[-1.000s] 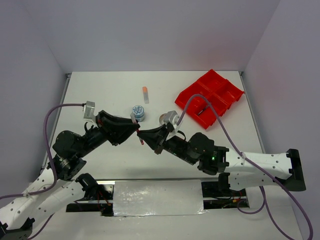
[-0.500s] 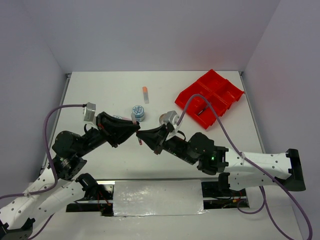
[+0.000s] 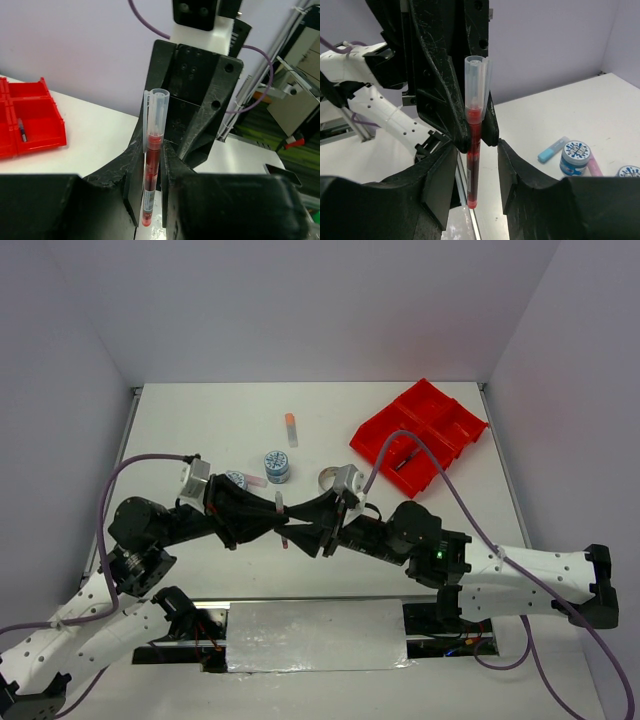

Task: Sort the stationery into containers
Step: Close the pen cap on the pen.

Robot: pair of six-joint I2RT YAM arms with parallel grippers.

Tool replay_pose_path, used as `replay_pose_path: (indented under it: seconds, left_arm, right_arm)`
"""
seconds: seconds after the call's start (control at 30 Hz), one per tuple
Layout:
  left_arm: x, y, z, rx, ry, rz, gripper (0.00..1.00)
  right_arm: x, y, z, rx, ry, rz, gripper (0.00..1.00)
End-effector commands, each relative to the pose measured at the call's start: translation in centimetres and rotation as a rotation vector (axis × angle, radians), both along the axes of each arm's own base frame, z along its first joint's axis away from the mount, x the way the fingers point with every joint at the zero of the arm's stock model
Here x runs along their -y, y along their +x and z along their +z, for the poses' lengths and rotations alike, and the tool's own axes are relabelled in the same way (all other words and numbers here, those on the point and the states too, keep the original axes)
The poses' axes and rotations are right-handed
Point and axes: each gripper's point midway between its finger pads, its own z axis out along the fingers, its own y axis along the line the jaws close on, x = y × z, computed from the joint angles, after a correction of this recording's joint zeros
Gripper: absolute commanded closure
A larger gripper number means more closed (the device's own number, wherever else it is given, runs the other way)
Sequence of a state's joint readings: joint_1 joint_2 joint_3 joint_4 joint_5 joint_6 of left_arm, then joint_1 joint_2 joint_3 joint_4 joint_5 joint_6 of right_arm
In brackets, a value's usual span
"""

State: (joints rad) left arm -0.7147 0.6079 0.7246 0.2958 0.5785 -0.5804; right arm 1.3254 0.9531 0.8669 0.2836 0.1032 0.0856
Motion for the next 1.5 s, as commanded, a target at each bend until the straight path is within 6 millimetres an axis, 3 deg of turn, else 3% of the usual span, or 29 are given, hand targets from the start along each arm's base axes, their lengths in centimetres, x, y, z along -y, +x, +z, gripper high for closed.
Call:
replay_pose_path:
  seconds: [0.0, 0.27, 0.37, 0.4, 0.47, 0.6, 0.63, 0.7, 0.73, 0.8, 0.83, 0.93, 1.1, 1.27, 1.47]
  left_arm:
    - [-0.1, -2.1, 2.1, 0.102, -0.026, -0.088, 1.0]
    - [0.1, -2.8, 2.8, 0.12, -0.053, -0.143, 1.0]
    - [0.0, -3.0, 3.0, 0.125, -0.061, -0.148, 1.0]
    - [-0.1, -3.2, 3.0, 0.126, -0.062, -0.151, 1.0]
    - [-0.1, -3.2, 3.0, 0.127, -0.065, -0.149, 1.0]
    - [-0.3, -3.0, 3.0, 0.117, -0.068, -0.128, 0.98]
    - [-0.4, -2.6, 2.9, 0.104, -0.068, -0.103, 0.81]
    - [-0.5, -2.4, 2.7, 0.109, -0.064, -0.088, 0.62]
    - [-0.4, -2.2, 2.5, 0.102, -0.057, -0.079, 0.46]
    - [-0.5, -1.8, 2.5, 0.099, -0.053, -0.051, 0.27]
    - [-0.6, -1.6, 2.4, 0.095, -0.05, -0.041, 0.2]
    - [-0.9, -0.8, 2.7, 0.081, -0.051, 0.018, 0.1]
    - [-2.1, 0.5, 4.3, 0.07, -0.09, 0.136, 0.08]
    - [-2.9, 2.7, 5.5, 0.039, -0.098, 0.262, 0.19]
    - [-2.5, 2.0, 6.5, 0.069, -0.103, 0.216, 0.25]
  right_arm:
    - [0.1, -0.6, 1.7, 0.005, 0.042, 0.047, 0.55]
    - [-2.2, -2.2, 0.9, -0.008, 0.034, 0.166, 0.58]
    - [-2.3, -1.9, 1.3, -0.001, 0.041, 0.157, 0.7]
    - [-2.2, -1.9, 1.6, 0.001, 0.047, 0.157, 0.85]
    - [-2.1, -1.8, 1.7, 0.003, 0.048, 0.152, 0.96]
    - [-1.9, -1.8, 1.9, 0.001, 0.057, 0.147, 1.0]
    - [-1.8, -1.8, 1.9, -0.002, 0.058, 0.146, 1.0]
    - [-1.9, -1.7, 1.7, -0.011, 0.049, 0.141, 1.0]
    - [-1.9, -1.6, 1.6, -0.015, 0.047, 0.137, 1.0]
    - [-1.8, -1.5, 1.5, -0.019, 0.039, 0.131, 1.0]
    - [-1.8, -1.3, 1.3, -0.022, 0.037, 0.122, 1.0]
    - [-1.8, -1.0, 1.1, -0.026, 0.032, 0.107, 1.0]
    - [-2.4, -0.9, 0.4, -0.038, -0.003, 0.106, 1.0]
    - [-3.3, -0.7, -0.2, -0.06, -0.039, 0.105, 1.0]
    - [-3.5, 0.3, -0.5, -0.088, -0.053, 0.056, 1.0]
